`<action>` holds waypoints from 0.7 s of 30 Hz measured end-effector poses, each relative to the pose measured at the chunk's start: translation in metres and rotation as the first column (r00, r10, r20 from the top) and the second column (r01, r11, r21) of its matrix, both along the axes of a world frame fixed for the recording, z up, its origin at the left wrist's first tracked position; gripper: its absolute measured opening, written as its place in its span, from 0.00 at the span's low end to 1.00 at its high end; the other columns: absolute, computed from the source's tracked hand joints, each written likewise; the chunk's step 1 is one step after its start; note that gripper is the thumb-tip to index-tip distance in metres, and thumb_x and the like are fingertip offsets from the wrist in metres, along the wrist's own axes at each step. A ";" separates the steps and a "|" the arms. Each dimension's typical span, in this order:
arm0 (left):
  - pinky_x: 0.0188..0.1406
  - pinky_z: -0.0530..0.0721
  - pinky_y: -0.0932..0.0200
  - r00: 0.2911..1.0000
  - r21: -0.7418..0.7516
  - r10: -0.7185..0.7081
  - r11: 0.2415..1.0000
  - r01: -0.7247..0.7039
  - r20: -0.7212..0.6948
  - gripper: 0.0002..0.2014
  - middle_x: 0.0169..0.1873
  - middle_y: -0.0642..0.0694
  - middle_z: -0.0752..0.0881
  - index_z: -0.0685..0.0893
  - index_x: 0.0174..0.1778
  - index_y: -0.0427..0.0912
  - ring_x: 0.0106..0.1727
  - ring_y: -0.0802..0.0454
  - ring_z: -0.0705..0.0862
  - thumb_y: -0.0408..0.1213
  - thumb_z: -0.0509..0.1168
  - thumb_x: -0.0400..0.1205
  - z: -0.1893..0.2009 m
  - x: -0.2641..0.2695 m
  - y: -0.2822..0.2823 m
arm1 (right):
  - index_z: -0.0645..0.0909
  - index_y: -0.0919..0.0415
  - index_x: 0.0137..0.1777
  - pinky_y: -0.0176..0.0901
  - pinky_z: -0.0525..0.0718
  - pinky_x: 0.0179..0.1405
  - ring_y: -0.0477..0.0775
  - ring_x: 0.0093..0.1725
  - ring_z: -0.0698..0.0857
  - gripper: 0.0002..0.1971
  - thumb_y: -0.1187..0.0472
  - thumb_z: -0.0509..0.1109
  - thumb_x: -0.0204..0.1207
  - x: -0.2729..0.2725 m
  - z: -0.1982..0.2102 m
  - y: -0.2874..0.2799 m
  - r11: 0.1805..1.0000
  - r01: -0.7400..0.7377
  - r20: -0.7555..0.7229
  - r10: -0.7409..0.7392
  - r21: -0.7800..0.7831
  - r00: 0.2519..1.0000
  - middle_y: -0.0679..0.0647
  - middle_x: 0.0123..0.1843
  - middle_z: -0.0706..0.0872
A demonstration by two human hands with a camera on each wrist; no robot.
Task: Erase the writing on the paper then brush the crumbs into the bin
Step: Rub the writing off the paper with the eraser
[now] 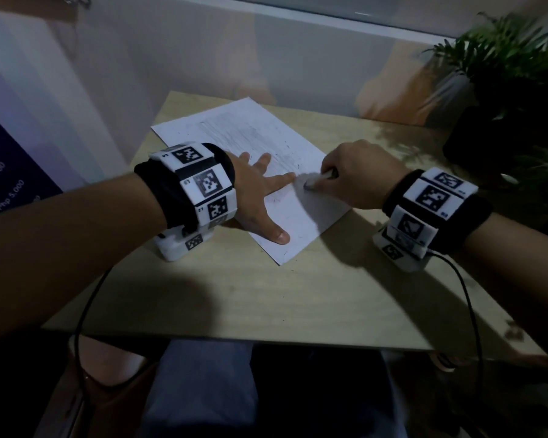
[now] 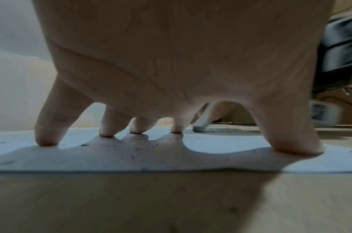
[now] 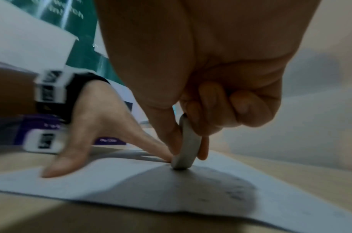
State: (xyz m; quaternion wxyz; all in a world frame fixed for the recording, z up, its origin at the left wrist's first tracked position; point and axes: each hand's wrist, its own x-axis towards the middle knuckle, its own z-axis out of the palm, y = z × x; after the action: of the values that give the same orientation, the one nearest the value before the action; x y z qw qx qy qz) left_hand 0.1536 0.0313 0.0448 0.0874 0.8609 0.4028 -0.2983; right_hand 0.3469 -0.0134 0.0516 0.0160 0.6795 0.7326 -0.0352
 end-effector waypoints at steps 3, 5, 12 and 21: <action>0.84 0.48 0.26 1.000 0.005 -0.002 1.000 0.002 0.008 0.68 0.88 0.46 0.28 0.27 0.84 0.68 0.89 0.33 0.37 0.89 0.51 0.50 -0.001 0.000 0.000 | 0.85 0.60 0.42 0.48 0.78 0.35 0.63 0.39 0.82 0.23 0.39 0.67 0.80 -0.008 -0.005 -0.009 0.997 -0.068 0.049 0.066 0.027 0.997 0.58 0.39 0.86; 0.84 0.48 0.26 1.000 0.005 0.001 1.000 -0.001 0.012 0.66 0.87 0.46 0.28 0.27 0.84 0.68 0.89 0.33 0.36 0.88 0.53 0.55 -0.002 -0.001 0.001 | 0.85 0.57 0.44 0.48 0.77 0.37 0.59 0.40 0.81 0.21 0.37 0.67 0.80 -0.015 -0.005 -0.018 0.992 -0.126 -0.004 0.126 -0.012 0.992 0.54 0.38 0.85; 0.84 0.47 0.26 1.000 0.003 0.000 1.000 0.000 -0.003 0.67 0.87 0.46 0.27 0.27 0.84 0.68 0.89 0.33 0.37 0.88 0.52 0.54 0.003 0.000 -0.002 | 0.83 0.60 0.40 0.50 0.79 0.35 0.64 0.39 0.81 0.23 0.39 0.67 0.80 0.002 0.000 -0.002 1.000 0.013 0.069 -0.015 0.022 0.997 0.59 0.39 0.85; 0.84 0.47 0.25 1.000 -0.010 -0.001 1.000 0.001 -0.002 0.70 0.87 0.46 0.27 0.27 0.85 0.68 0.89 0.33 0.37 0.88 0.50 0.48 0.002 0.000 -0.002 | 0.86 0.62 0.41 0.51 0.79 0.38 0.64 0.40 0.84 0.28 0.34 0.69 0.78 0.018 0.005 0.011 0.998 0.038 0.004 -0.037 -0.056 0.999 0.61 0.39 0.88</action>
State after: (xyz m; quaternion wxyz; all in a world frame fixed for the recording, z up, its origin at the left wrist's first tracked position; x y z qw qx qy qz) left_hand 0.1536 0.0294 0.0470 0.0908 0.8604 0.4009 -0.3013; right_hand 0.3652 -0.0020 0.0561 0.0356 0.6925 0.7184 -0.0550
